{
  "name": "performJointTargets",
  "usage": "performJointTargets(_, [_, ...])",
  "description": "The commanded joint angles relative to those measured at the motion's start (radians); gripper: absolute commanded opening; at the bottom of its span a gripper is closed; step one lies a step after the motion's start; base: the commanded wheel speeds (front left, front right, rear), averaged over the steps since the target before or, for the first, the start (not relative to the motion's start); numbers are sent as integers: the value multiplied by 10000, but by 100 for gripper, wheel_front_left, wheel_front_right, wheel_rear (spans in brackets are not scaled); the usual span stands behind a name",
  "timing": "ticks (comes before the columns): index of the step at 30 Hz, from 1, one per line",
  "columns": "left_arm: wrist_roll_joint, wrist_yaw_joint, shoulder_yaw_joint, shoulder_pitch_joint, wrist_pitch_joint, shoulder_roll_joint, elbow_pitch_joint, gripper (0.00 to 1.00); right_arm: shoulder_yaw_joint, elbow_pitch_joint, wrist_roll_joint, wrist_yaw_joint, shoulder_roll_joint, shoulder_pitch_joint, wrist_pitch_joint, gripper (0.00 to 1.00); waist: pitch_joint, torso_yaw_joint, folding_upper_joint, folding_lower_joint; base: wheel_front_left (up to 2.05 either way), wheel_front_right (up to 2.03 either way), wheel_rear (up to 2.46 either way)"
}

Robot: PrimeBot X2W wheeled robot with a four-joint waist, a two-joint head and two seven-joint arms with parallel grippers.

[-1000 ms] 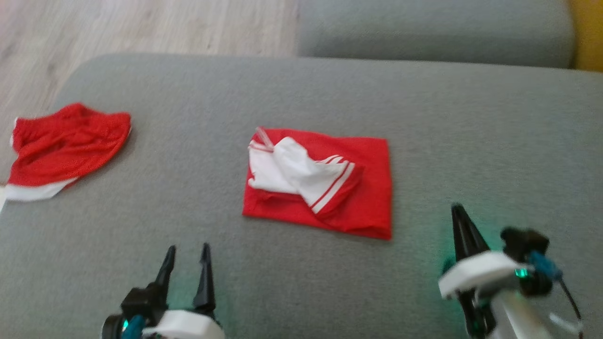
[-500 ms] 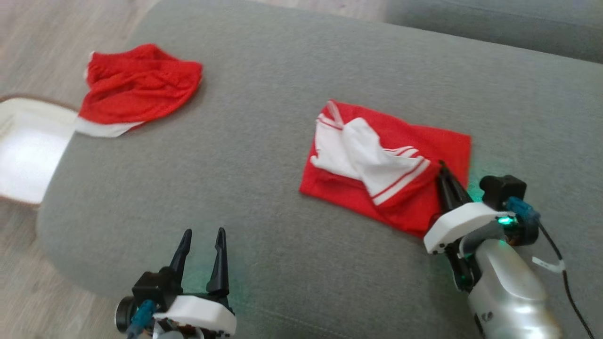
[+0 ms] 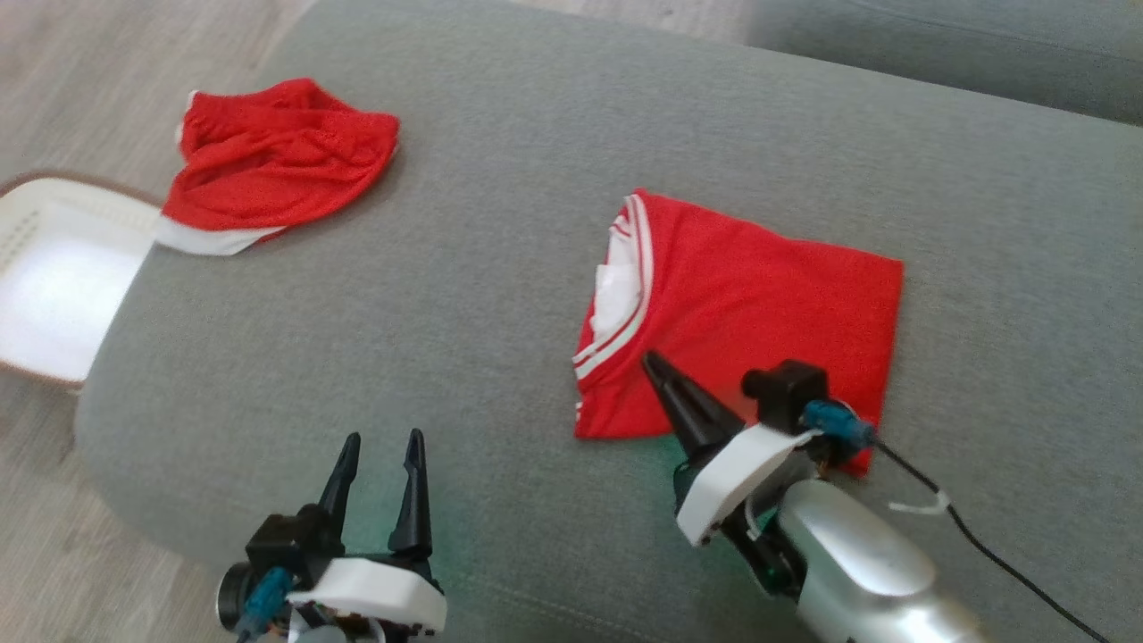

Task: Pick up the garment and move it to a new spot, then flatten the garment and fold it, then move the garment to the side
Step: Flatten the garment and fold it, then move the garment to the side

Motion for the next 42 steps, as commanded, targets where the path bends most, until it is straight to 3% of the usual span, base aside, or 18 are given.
performJointTargets(1, [24, 17, 328, -383, -82, 31, -327, 100, -9, -384, 85, 67, 106, -348, -137, 0, -114, -301, 0, 0, 0, 0, 0])
performJointTargets(5, [133, 1, 458, -430, -82, 31, -348, 100, -1046, -496, -265, 67, 93, -248, -137, 0, -311, -805, 0, 0, 0, 0, 0])
performJointTargets(12, [506, -172, 670, -542, -82, 31, -185, 100, -4155, -952, -1745, 67, 61, 781, -137, 0, -727, -1651, 0, 0, 0, 0, 0])
performJointTargets(13, [667, -222, 787, -574, -82, 31, -78, 100, -4847, -1058, -2125, 67, 73, 1096, -137, 33, -857, -1879, 0, 0, 0, 0, 0])
performJointTargets(14, [744, -247, 849, -578, -82, 31, -22, 100, -5146, -1113, -2318, 67, 79, 1241, -137, 72, -917, -1983, 0, 0, 0, 0, 0])
performJointTargets(15, [784, -256, 929, -563, -82, 31, 27, 100, -5449, -1176, -2456, 67, 85, 1380, -137, 100, -976, -2086, 0, 0, 0, 0, 0])
performJointTargets(20, [934, -301, 1219, -335, -82, 31, 169, 100, -6336, -1508, -2735, 67, 101, 2020, -137, 100, -1312, -2515, 0, 0, 0, 0, 0])
performJointTargets(26, [881, -212, 1532, 62, -82, 31, 185, 100, -6518, -1596, -2584, 67, 104, 2655, -137, 100, -1668, -2831, 0, 0, 0, 0, 0])
performJointTargets(38, [964, -193, 1629, 448, -82, 31, 118, 100, -6204, -1518, -2320, 67, 105, 2913, -137, 100, -1776, -2832, 0, 0, 0, 0, 0])
performJointTargets(42, [797, -237, 1472, 323, -82, 31, 142, 100, -5528, -860, -1573, 67, 106, 2704, -137, 100, -1635, -2532, 0, 0, 0, 0, 0])
